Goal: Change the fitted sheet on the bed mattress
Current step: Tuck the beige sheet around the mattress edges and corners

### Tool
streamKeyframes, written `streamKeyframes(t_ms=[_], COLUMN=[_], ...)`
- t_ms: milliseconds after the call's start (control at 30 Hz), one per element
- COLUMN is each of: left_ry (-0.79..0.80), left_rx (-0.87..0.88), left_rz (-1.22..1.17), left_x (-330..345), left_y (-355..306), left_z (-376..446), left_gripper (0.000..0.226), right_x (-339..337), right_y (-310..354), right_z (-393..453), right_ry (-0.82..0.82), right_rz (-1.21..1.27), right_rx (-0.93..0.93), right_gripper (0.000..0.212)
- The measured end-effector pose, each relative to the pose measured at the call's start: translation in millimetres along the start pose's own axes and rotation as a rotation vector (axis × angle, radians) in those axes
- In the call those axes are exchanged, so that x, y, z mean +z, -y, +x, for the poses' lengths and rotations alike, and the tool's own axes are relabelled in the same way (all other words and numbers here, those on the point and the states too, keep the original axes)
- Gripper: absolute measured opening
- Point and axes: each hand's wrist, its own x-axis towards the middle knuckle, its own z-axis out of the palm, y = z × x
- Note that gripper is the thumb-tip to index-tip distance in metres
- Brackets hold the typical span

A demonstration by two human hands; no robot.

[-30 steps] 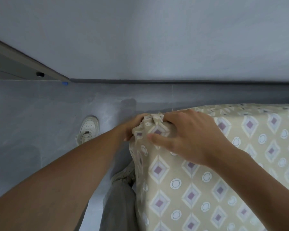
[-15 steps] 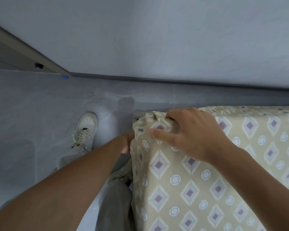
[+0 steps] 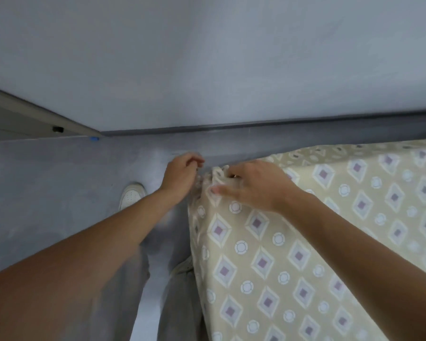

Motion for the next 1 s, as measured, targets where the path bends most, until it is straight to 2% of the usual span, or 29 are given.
streamKeyframes(t_ms=[100, 167, 200, 300, 333, 400, 467, 667, 800, 1000], left_ry=[0.059, 0.167, 0.238, 0.380, 0.375, 0.234, 0.150, 0.121, 0.133, 0.199], left_rx=[0.072, 0.087, 0.122, 0.339, 0.380, 0.534, 0.613, 0.675, 0.636, 0.595], left_rz=[0.022, 0.052, 0.118, 0.594, 0.718, 0.898, 1.027, 0.954, 0.962, 1.021], left_x=[6.1, 21.4, 31.3, 68.6, 80.3, 98.3, 104.6, 112.9, 116.4, 117.2], left_y=[-52.0, -83.9, -100.2, -129.8, -128.9, -112.7, -101.3, -88.9, -88.2, -90.7], left_z=[6.8, 2.6, -2.9, -24.7, -32.7, -39.6, -42.5, -27.3, -21.9, -19.6], left_gripper=[0.026, 0.027, 0.031, 0.054, 0.057, 0.058, 0.059, 0.054, 0.063, 0.064], right_x=[-6.4, -10.3, -13.0, -24.8, -27.0, -24.5, -14.3, -6.4, -6.5, -1.5], right_y=[-47.2, -92.4, -116.9, -176.9, -188.9, -200.4, -203.6, -208.2, -210.2, -217.0], right_z=[-19.9, -40.1, -50.3, -77.9, -81.9, -80.2, -72.3, -64.0, -63.2, -61.7], right_ry=[-0.118, -0.216, -0.260, -0.365, -0.399, -0.442, -0.468, -0.483, -0.442, -0.478], right_rz=[-0.040, -0.097, -0.116, -0.166, -0.174, -0.180, -0.209, -0.271, -0.265, -0.191], right_rx=[-0.013, 0.052, 0.096, 0.185, 0.190, 0.189, 0.212, 0.258, 0.267, 0.238], right_gripper=[0.057, 0.061, 0.062, 0.063, 0.062, 0.059, 0.058, 0.055, 0.060, 0.057])
